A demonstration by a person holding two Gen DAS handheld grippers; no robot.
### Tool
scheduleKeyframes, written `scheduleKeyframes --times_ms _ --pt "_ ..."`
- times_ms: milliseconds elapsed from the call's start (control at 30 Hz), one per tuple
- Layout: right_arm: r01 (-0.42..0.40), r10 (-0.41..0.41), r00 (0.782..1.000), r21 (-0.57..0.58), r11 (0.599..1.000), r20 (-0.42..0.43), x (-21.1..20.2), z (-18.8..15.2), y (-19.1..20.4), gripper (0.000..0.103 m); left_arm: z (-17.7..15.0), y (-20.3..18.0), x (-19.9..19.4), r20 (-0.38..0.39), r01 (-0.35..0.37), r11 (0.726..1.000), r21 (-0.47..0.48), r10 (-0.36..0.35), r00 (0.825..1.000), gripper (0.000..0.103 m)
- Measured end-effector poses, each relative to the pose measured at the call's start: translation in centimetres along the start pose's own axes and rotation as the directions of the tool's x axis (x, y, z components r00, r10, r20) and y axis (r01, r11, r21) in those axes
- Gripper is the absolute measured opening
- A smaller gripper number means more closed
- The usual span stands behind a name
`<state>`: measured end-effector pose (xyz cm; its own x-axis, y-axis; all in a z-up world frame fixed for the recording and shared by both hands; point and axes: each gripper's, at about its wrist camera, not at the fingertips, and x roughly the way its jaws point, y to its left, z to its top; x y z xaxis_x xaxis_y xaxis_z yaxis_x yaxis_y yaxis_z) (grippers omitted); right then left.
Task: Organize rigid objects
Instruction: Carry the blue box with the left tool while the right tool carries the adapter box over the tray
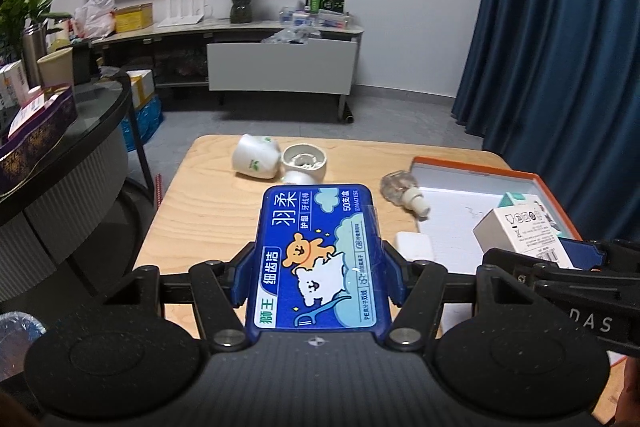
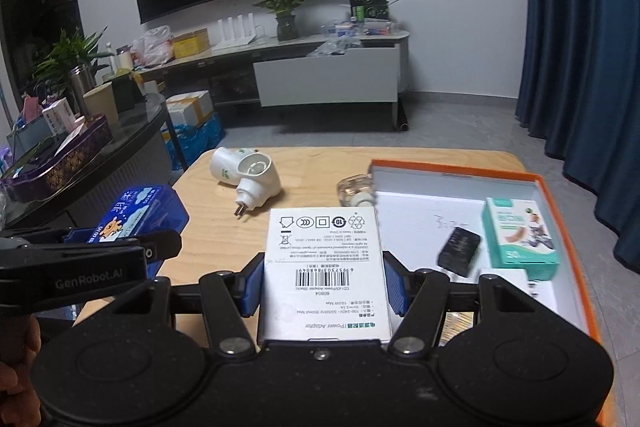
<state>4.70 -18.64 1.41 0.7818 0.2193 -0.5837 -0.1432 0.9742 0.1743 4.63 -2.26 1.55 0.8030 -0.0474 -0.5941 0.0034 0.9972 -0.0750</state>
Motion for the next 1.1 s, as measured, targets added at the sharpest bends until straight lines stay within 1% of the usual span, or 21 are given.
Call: scheduleKeyframes --times_ms 167,300,367,500,1100 --pt "0.018 -0.018 1.000 0.021 1.000 0.011 -0.9 -0.3 -1.1 0.071 -0.1 -0.6 -0.5 0.013 0.019 1.000 0.017 -0.019 1.000 0.063" --pt "0.028 -0.029 1.000 0.032 0.999 0.011 -1.1 -0.6 -1.8 0.071 -0.4 -1.1 -0.2 -0.002 0.032 0.999 0.018 -0.032 0.999 0.063" --pt "0.022 -0.023 1.000 0.045 0.999 0.013 -1.3 -0.7 -2.3 0.071 -0.3 -1.4 -0.1 -0.002 0.039 0.999 0.024 -0.039 0.999 0.063" --pt "0.034 -0.035 0.999 0.054 0.998 0.020 -1.8 -0.9 -2.9 0.071 -0.1 -2.0 0.0 0.000 0.060 0.998 0.037 -0.060 0.998 0.063" --pt "0.107 -0.112 0.993 0.111 0.988 0.035 -3.1 -1.4 -6.9 0.071 0.2 -6.2 0.9 -0.013 0.145 0.985 0.092 -0.145 0.989 0.063"
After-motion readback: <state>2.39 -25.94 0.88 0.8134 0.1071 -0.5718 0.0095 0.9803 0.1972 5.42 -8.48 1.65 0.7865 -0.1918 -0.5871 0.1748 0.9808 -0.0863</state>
